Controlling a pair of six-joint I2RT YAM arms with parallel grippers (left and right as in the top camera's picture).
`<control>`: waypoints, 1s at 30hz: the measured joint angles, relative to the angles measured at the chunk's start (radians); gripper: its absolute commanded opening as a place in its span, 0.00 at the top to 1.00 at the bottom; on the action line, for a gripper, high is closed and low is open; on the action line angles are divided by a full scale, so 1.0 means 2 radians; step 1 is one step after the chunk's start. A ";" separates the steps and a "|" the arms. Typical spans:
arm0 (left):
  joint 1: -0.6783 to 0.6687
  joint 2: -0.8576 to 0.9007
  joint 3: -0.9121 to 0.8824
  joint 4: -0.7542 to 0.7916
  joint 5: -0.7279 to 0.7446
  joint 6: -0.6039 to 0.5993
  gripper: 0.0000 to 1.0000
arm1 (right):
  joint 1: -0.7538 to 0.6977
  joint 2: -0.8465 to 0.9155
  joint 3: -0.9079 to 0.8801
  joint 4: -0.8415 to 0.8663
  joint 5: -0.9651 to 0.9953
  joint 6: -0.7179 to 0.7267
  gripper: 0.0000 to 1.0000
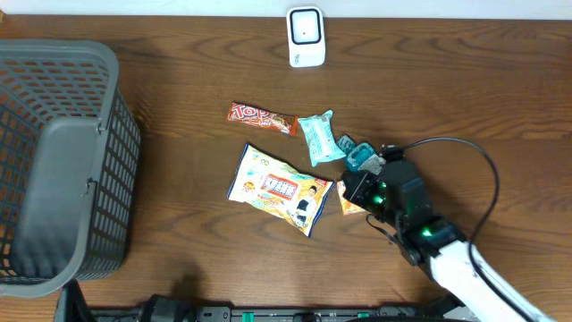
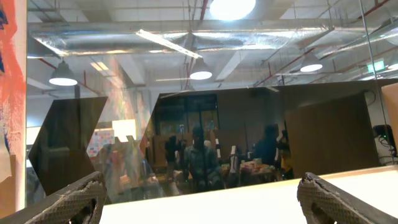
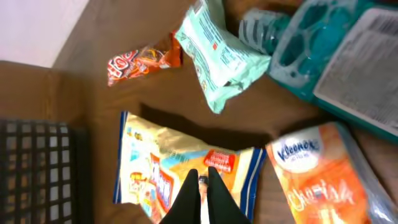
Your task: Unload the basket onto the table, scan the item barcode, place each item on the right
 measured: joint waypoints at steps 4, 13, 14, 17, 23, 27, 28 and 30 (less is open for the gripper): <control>0.000 0.000 0.000 0.000 0.001 0.000 0.02 | 0.007 -0.012 0.001 -0.056 0.022 -0.004 0.99; 0.000 0.000 0.000 0.000 0.001 0.000 0.02 | 0.027 0.127 -0.022 -0.007 0.041 0.024 0.99; 0.000 0.000 0.000 0.000 0.001 0.000 0.02 | 0.027 0.134 -0.018 -0.006 0.041 0.029 0.99; 0.000 0.000 0.000 0.000 0.001 0.000 0.02 | 0.025 0.152 -0.007 -0.002 0.040 0.043 0.99; 0.000 -0.001 0.000 0.000 0.001 0.000 0.02 | 0.023 0.144 0.010 -0.031 0.025 0.036 0.99; 0.000 -0.007 0.000 0.000 0.001 0.000 0.02 | 0.024 0.063 0.055 -0.155 0.022 0.009 0.98; 0.000 -0.007 0.000 0.000 0.002 0.000 0.02 | 0.025 0.047 0.068 -0.172 0.027 0.005 0.98; 0.000 -0.009 0.000 0.000 0.001 0.000 0.02 | 0.028 0.006 0.093 -0.193 0.046 -0.004 0.99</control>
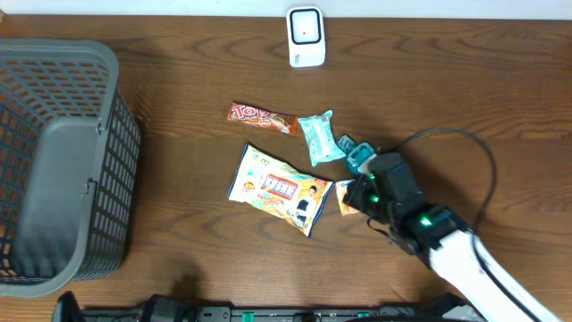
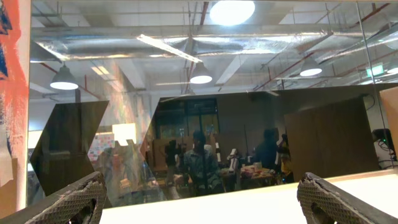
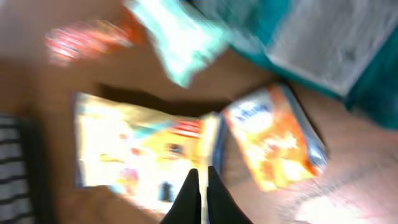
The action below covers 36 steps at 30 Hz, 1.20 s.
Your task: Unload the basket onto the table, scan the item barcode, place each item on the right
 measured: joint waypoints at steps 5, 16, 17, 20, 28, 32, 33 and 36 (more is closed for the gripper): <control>0.000 -0.001 0.000 0.000 0.000 0.000 0.02 | 0.006 -0.030 0.001 -0.009 0.042 -0.006 0.99; 0.000 -0.001 0.000 0.001 0.000 0.000 0.02 | 0.007 0.149 -0.033 0.029 0.053 0.020 0.99; 0.000 -0.001 0.000 0.001 0.000 0.000 0.02 | 0.008 0.155 -0.030 0.029 0.054 0.020 0.99; 0.000 -0.007 0.000 0.001 0.000 0.000 0.02 | 0.008 0.165 -0.022 0.029 0.053 0.022 0.99; 0.000 -0.051 0.000 0.001 0.014 0.000 0.02 | 0.007 0.142 0.021 -0.103 0.056 0.023 0.92; 0.000 -0.066 0.000 0.001 0.041 0.000 0.02 | 0.007 0.094 0.057 -0.123 0.059 0.024 0.06; 0.000 -0.068 0.000 0.001 0.047 0.000 0.02 | 0.008 0.082 0.064 -0.120 0.058 0.028 0.01; 0.000 -0.071 0.001 0.001 0.059 0.000 0.02 | 0.008 0.065 0.072 -0.119 0.050 0.051 0.01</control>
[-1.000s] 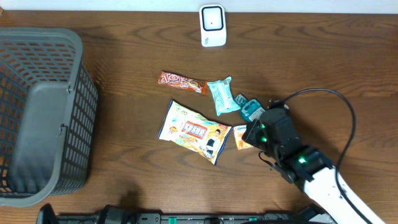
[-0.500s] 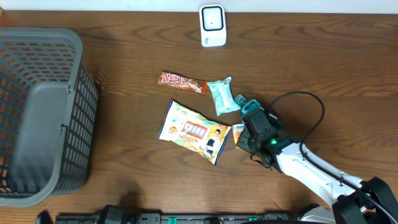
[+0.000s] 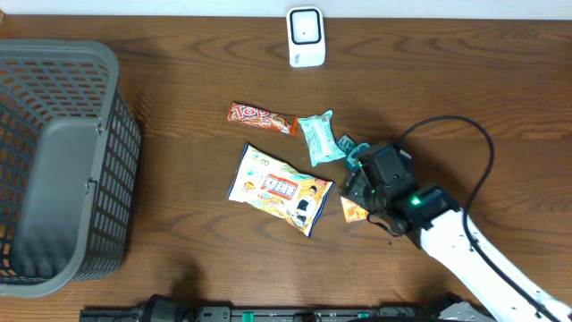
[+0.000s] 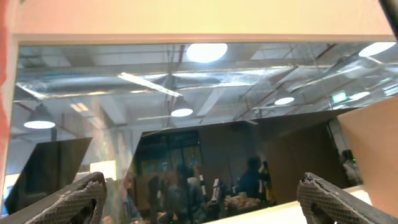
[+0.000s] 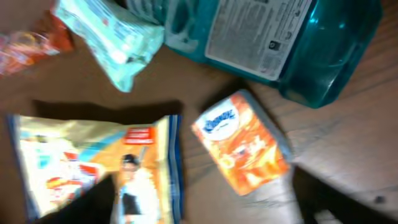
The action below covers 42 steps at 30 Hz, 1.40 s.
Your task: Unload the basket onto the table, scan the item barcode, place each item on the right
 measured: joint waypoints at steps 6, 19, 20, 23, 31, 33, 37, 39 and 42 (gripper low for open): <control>0.000 0.000 0.000 -0.002 0.009 0.000 0.02 | 0.000 0.019 -0.001 -0.027 -0.033 0.085 0.56; 0.000 0.000 0.000 -0.002 0.009 0.000 0.02 | 0.000 0.097 -0.002 -0.078 -0.048 0.320 0.40; 0.000 0.000 0.000 -0.002 0.009 0.000 0.02 | 0.000 0.107 -0.002 -0.073 -0.044 0.324 0.41; 0.000 0.000 0.000 -0.002 0.009 0.000 0.02 | 0.000 0.139 -0.002 -0.056 -0.032 0.331 0.51; 0.000 0.000 0.000 -0.002 0.011 -0.002 0.02 | 0.000 0.183 0.016 -0.010 -0.022 0.342 0.99; 0.000 0.000 0.000 -0.002 0.011 -0.002 0.02 | 0.000 0.184 0.018 -0.010 -0.021 0.335 0.99; 0.000 0.000 0.000 -0.002 0.011 -0.002 0.02 | 0.000 0.180 0.018 -0.007 -0.021 0.299 0.99; 0.000 0.000 0.000 -0.002 0.011 -0.002 0.02 | -0.001 0.175 0.014 -0.003 -0.022 0.274 0.99; 0.000 0.000 0.000 -0.002 0.011 -0.002 0.02 | -0.005 0.151 0.004 0.000 -0.030 0.221 0.99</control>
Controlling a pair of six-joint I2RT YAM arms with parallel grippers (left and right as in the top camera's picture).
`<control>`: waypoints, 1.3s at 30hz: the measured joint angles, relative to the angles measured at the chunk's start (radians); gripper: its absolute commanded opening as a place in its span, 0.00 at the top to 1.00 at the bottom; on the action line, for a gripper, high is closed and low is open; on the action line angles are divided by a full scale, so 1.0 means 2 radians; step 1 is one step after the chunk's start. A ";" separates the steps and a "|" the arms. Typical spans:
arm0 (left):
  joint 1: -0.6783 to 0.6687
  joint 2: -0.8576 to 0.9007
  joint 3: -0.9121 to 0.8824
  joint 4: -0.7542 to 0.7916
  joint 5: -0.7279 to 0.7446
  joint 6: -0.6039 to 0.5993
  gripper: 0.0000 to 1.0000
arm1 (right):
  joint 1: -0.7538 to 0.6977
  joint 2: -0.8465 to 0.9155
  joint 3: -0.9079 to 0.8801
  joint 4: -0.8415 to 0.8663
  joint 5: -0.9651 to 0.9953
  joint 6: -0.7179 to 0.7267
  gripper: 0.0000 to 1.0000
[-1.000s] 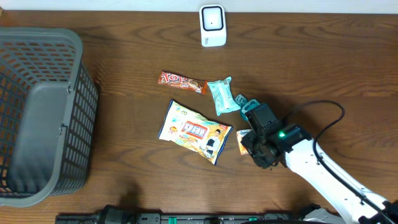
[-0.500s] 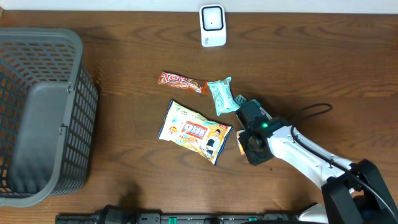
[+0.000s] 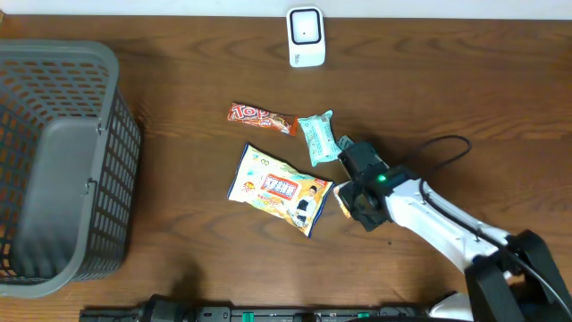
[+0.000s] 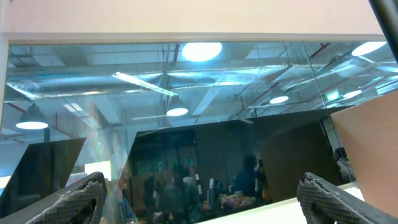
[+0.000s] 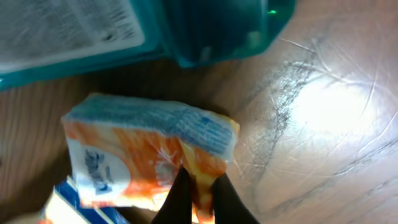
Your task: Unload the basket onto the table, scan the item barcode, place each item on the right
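An orange Kleenex tissue pack (image 5: 130,149) lies on the wooden table, right of the yellow snack bag (image 3: 279,188). My right gripper (image 5: 199,179) is down on it, shut on the pack's near edge, which is pinched up between the fingers. From overhead the right gripper (image 3: 351,199) covers most of the pack (image 3: 342,208). The white barcode scanner (image 3: 306,37) stands at the table's far edge. My left gripper (image 4: 202,198) is open, holds nothing, and points up at a glass wall; it is out of the overhead view.
A teal blister pack (image 5: 205,25) lies just behind the tissue pack, partly under my right arm. A mint packet (image 3: 317,138) and a red candy bar (image 3: 262,117) lie further back. A grey mesh basket (image 3: 63,63) fills the left end of the table.
My right gripper was open above the tissue pack; now it is lower and shut on the pack's edge. The left wrist view has tilted slightly.
My right gripper was shut over the yellow snack bag. Then, still shut, it was between the bag and the tissue pack. Then it stood open above the tissue pack, and now it is shut on that pack. The items on the table lie where they were.
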 measured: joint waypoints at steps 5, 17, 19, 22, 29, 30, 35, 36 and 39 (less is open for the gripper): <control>0.000 0.000 0.000 0.000 0.000 0.000 0.02 | -0.014 -0.092 -0.007 0.000 -0.026 -0.066 0.99; 0.000 0.000 0.000 0.000 0.000 0.000 0.02 | -0.019 -0.221 -0.007 -0.005 -0.063 -0.201 0.57; 0.000 0.000 0.000 0.000 0.000 0.000 0.02 | -0.019 -0.215 -0.007 -0.013 -0.038 -0.220 0.58; 0.000 0.000 0.000 0.000 0.000 0.000 0.02 | -0.019 -0.192 -0.020 -0.009 -0.005 -0.239 0.56; 0.000 0.000 0.000 0.000 0.000 0.000 0.02 | -0.019 -0.096 -0.067 0.064 0.006 -0.254 0.59; 0.000 0.000 0.000 0.000 0.000 0.000 0.02 | -0.019 -0.085 -0.068 0.071 0.005 -0.255 0.59; 0.000 0.000 0.000 0.000 0.000 0.000 0.02 | -0.019 -0.051 -0.068 0.088 0.015 -0.256 0.58; 0.000 0.000 0.000 0.000 0.000 0.000 0.02 | -0.019 -0.046 -0.068 0.088 0.019 -0.257 0.58; 0.000 0.000 0.000 0.000 0.000 0.000 0.02 | -0.019 -0.035 -0.068 0.091 0.027 -0.260 0.57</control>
